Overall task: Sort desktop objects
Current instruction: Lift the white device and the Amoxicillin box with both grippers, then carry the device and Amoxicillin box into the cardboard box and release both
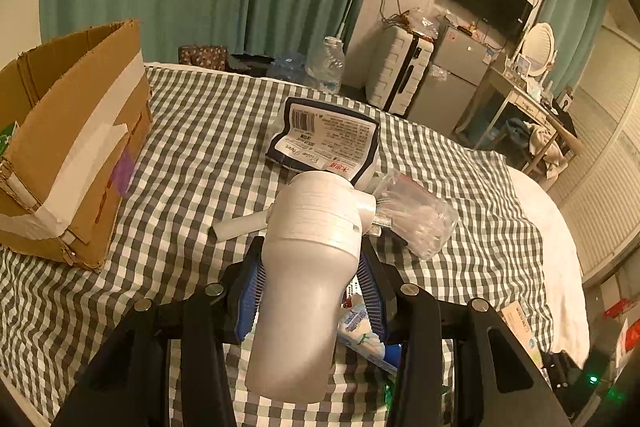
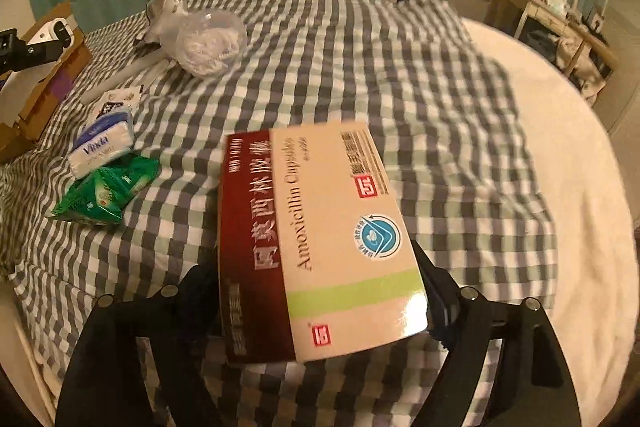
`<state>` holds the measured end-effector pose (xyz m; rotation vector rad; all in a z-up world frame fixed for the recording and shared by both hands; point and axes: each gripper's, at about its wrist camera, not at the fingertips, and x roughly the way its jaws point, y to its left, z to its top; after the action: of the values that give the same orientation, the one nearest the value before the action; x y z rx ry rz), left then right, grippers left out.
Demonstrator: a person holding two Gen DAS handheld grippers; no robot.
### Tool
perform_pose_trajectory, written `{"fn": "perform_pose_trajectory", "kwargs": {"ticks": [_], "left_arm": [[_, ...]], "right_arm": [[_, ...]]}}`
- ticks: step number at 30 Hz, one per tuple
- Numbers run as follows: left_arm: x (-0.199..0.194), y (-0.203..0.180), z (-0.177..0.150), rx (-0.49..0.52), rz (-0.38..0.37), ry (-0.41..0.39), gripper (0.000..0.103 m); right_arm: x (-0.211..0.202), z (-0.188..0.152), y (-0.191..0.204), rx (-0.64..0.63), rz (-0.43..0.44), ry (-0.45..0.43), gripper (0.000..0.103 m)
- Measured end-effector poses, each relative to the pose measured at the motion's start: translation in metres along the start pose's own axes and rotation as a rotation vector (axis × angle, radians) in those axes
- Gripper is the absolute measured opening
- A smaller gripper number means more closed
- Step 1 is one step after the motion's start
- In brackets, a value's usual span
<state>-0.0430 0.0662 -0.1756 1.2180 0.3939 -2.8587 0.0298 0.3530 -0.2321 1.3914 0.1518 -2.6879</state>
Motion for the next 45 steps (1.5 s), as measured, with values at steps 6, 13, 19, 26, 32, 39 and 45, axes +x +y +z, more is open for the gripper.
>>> {"fn": "perform_pose_trajectory", "kwargs": {"ticks": [6, 13, 19, 26, 32, 39, 45], "left_arm": [[-0.028, -0.009, 0.015, 0.026, -0.019, -0.052, 0.045], [-0.081, -0.022, 0.027, 0.073, -0.046, -0.123, 0.045], [-0.121, -0.021, 0.043, 0.073, -0.098, -0.158, 0.045], [-0.166, 0.000, 0.067, 0.090, -0.133, -0.213, 0.045], [-0.192, 0.045, 0.083, 0.056, -0.105, -0.257, 0.045], [-0.193, 0.126, 0.103, -0.001, -0.003, -0.275, 0.045], [-0.175, 0.205, 0.118, -0.083, 0.111, -0.243, 0.045]], "right_arm": [[-0.045, 0.006, 0.019, -0.045, -0.011, -0.077, 0.077], [-0.107, 0.033, 0.038, -0.066, -0.008, -0.186, 0.077], [-0.163, 0.054, 0.062, -0.118, -0.010, -0.296, 0.077], [-0.207, 0.079, 0.104, -0.160, 0.016, -0.370, 0.077], [-0.227, 0.108, 0.149, -0.213, 0.090, -0.423, 0.077], [-0.217, 0.146, 0.217, -0.273, 0.207, -0.412, 0.077], [-0.182, 0.182, 0.278, -0.299, 0.319, -0.352, 0.077]]}}
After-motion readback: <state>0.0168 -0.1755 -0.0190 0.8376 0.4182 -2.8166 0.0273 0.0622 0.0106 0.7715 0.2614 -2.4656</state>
